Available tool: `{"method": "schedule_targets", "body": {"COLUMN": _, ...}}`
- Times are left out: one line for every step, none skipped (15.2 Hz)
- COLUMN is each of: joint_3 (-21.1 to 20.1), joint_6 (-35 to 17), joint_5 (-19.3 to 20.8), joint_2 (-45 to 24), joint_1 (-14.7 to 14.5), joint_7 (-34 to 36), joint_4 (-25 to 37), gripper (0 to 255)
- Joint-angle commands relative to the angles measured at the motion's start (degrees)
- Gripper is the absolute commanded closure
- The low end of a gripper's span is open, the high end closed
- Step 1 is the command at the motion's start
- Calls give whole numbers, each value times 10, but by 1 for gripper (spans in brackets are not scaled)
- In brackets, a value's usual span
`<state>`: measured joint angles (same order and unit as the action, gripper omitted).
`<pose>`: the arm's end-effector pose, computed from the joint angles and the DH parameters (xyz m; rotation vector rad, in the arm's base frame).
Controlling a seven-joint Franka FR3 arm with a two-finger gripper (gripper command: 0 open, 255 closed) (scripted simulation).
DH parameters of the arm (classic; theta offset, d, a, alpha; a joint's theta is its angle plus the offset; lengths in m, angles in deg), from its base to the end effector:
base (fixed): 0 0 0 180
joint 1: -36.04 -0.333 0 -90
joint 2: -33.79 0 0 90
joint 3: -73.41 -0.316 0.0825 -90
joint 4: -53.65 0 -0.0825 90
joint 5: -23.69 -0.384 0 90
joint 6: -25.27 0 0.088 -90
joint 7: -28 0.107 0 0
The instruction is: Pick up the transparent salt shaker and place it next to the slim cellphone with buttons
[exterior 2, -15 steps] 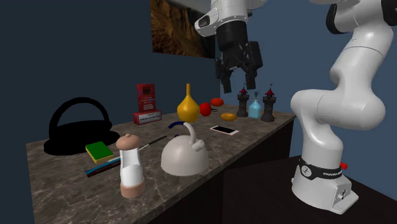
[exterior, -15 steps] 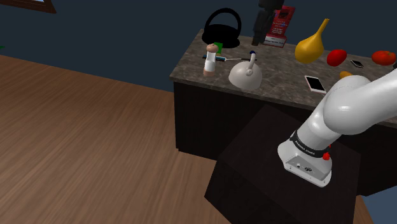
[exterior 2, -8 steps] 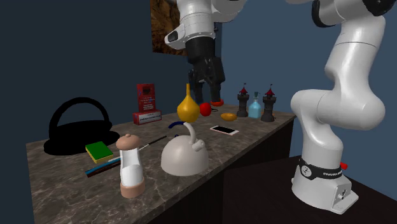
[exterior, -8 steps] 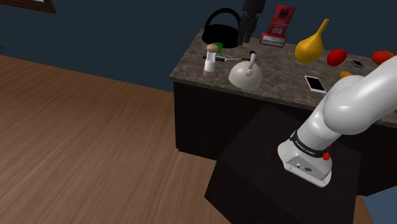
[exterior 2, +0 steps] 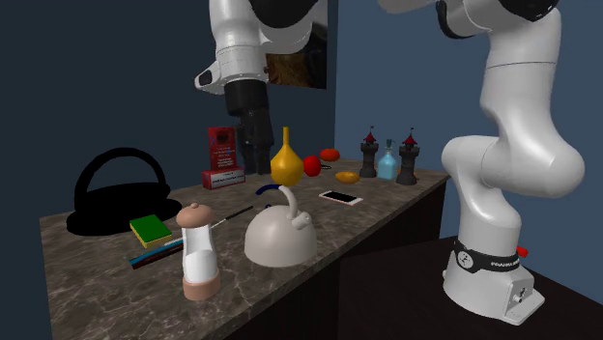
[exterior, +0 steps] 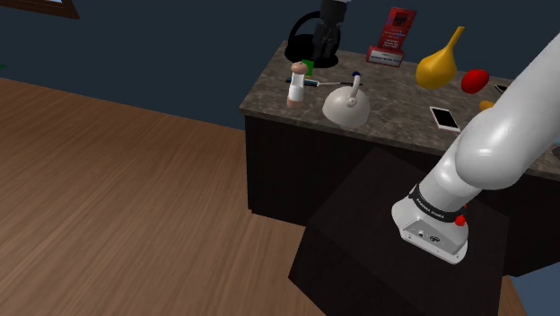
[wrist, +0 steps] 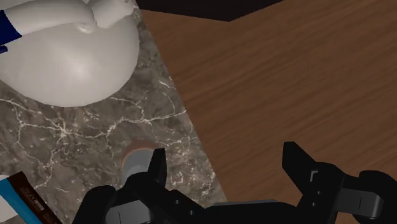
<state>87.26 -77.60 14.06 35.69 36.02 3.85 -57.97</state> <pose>0.5240 -0.1156 0.4836 -2.9345 -0.1959 0.0868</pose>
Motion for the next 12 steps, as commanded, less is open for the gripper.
{"method": "schedule_targets", "body": {"joint_3": 5, "joint_6": -3, "joint_5": -12, "joint_2": -45, "joint_1": 4, "joint_7": -14, "joint_4": 39, "gripper": 0}}
{"method": "schedule_targets", "body": {"joint_3": 7, "joint_6": -3, "joint_5": -19, "joint_2": -68, "joint_1": 7, "joint_7": -21, "joint_4": 62, "gripper": 0}}
{"method": "schedule_targets", "body": {"joint_3": 9, "joint_6": -1, "joint_5": -25, "joint_2": -92, "joint_1": 10, "joint_7": -27, "joint_4": 85, "gripper": 0}}
{"method": "schedule_targets", "body": {"joint_3": 10, "joint_6": 1, "joint_5": -32, "joint_2": -115, "joint_1": 14, "joint_7": -33, "joint_4": 109, "gripper": 0}}
{"method": "schedule_targets", "body": {"joint_3": 11, "joint_6": 3, "joint_5": -39, "joint_2": -139, "joint_1": 19, "joint_7": -39, "joint_4": 134, "gripper": 0}}
{"method": "schedule_targets", "body": {"joint_3": 12, "joint_6": 7, "joint_5": -45, "joint_2": -163, "joint_1": 23, "joint_7": -44, "joint_4": 161, "gripper": 0}}
{"method": "schedule_targets", "body": {"joint_3": 12, "joint_6": 12, "joint_5": -52, "joint_2": -188, "joint_1": 29, "joint_7": -49, "joint_4": 188, "gripper": 0}}
{"method": "schedule_targets", "body": {"joint_3": 11, "joint_6": 17, "joint_5": -58, "joint_2": -213, "joint_1": 34, "joint_7": -53, "joint_4": 217, "gripper": 0}}
{"method": "schedule_targets", "body": {"joint_3": 11, "joint_6": 23, "joint_5": -65, "joint_2": -239, "joint_1": 40, "joint_7": -57, "joint_4": 248, "gripper": 0}}
{"method": "schedule_targets", "body": {"joint_3": 10, "joint_6": 31, "joint_5": -71, "joint_2": -265, "joint_1": 47, "joint_7": -60, "joint_4": 281, "gripper": 0}}
{"method": "schedule_targets", "body": {"joint_3": 9, "joint_6": 39, "joint_5": -77, "joint_2": -291, "joint_1": 54, "joint_7": -62, "joint_4": 314, "gripper": 0}}
{"method": "schedule_targets", "body": {"joint_3": 8, "joint_6": 31, "joint_5": -77, "joint_2": -290, "joint_1": 53, "joint_7": -62, "joint_4": 306, "gripper": 0}}
